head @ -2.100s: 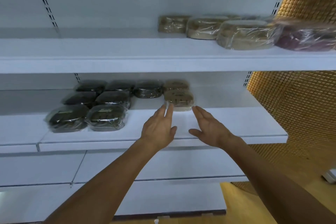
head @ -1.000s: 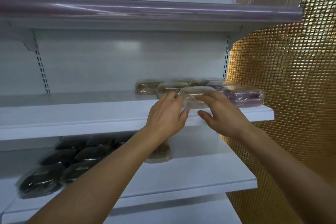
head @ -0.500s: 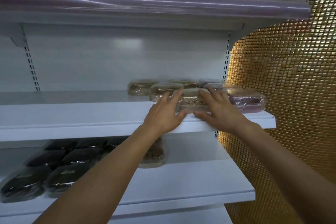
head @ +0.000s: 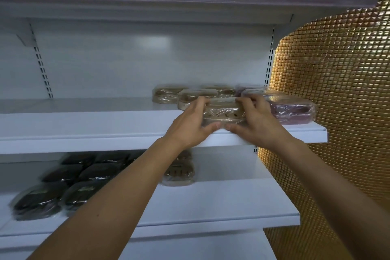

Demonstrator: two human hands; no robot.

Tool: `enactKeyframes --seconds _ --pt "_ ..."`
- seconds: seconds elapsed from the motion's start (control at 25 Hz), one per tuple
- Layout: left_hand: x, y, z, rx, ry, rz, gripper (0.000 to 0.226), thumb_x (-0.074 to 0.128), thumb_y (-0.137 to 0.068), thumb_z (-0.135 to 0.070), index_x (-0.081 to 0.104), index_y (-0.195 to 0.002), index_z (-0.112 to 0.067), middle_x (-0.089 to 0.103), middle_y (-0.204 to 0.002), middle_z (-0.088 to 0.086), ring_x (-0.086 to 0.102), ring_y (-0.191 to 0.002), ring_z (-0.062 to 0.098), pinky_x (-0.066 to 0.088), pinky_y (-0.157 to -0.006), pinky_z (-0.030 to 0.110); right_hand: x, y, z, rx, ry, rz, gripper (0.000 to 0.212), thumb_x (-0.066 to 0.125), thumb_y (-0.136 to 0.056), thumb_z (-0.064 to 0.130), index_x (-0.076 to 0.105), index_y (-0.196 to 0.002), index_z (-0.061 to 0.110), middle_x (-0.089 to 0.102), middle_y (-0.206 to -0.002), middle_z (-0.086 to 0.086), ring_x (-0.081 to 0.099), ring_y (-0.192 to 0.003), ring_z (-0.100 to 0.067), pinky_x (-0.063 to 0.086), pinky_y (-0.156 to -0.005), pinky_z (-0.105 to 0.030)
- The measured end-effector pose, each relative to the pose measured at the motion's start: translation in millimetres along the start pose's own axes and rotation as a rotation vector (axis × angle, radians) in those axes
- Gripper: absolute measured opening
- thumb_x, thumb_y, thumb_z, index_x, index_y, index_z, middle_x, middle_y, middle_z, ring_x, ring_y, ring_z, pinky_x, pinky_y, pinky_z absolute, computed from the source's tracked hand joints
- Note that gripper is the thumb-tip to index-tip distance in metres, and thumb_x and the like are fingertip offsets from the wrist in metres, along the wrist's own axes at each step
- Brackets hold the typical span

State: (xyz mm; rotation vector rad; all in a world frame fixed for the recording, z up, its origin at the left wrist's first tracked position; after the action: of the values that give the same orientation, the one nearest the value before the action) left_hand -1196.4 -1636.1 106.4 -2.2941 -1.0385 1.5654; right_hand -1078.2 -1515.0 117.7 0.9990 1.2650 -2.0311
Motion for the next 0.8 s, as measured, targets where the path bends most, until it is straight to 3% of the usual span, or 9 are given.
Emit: enactKeyframes --seconds 0.2,0.36,0.48,0.64,0.8 --pt "-20.7 25.4 4.5 0.031 0.030 -0.008 0.065 0.068 -0.085 -0.055 0.035 -0.134 -0.031 0.043 -0.144 -0.013 0.054 -0.119 0.010 0.047 -0.099 0.039 3.0 13.5 26.4 -0.049 -0.026 0.062 0.088 0.066 -0.078 0.064 0.028 -0.143 0.019 0.035 -0.147 -0.003 0.030 -0.134 -0.026 0.031 -0.101 -0.035" --pt "-39.0 50.6 11.3 0.018 0.043 -0.014 0.067 0.068 -0.088 -0.050 0.030 -0.142 -0.034 0.039 -0.149 -0.012 0.048 -0.128 0.009 0.042 -0.099 0.029 8.8 22.8 47.1 -0.057 -0.093 0.095 0.094 0.068 -0.076 0.065 0.022 -0.148 0.024 0.025 -0.147 -0.003 0.042 -0.130 -0.022 0.035 -0.098 -0.028" --pt "-46.1 70.5 18.9 -0.004 0.028 -0.004 0.079 0.064 -0.090 -0.052 0.019 -0.153 -0.037 0.030 -0.156 -0.009 0.043 -0.135 0.012 0.038 -0.105 0.029 12.4 29.5 61.6 -0.052 -0.084 0.121 0.095 0.070 -0.078 0.060 0.019 -0.151 0.027 0.021 -0.147 -0.003 0.048 -0.124 -0.021 0.037 -0.096 -0.026" --pt "-57.8 92.6 24.5 -0.022 0.003 -0.033 0.087 0.064 -0.090 -0.053 0.012 -0.157 -0.033 0.027 -0.158 -0.008 0.041 -0.136 0.013 0.038 -0.110 0.033 20.2 39.4 78.4 -0.079 -0.078 0.123 0.101 0.068 -0.079 0.063 0.011 -0.155 0.028 0.021 -0.155 -0.006 0.037 -0.137 -0.025 0.035 -0.112 -0.039" --pt "-71.5 123.2 27.1 -0.019 -0.010 -0.091 0.086 0.066 -0.091 -0.044 0.014 -0.158 -0.029 0.026 -0.157 -0.009 0.042 -0.134 0.011 0.034 -0.108 0.024 31.0 56.1 97.9 -0.127 -0.072 0.122 0.098 0.063 -0.084 0.060 0.007 -0.156 0.025 0.019 -0.157 -0.009 0.024 -0.143 -0.030 0.031 -0.116 -0.045"
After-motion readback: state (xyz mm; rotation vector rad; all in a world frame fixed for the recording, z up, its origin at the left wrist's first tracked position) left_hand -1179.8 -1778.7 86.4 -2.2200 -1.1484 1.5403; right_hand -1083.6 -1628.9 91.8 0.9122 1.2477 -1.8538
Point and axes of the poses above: each hand's wrist, its own y-axis away from the middle knuckle, its own x-axis out of the palm, z = x × y, the point moved 9 cm from there along -y, towards the middle knuckle
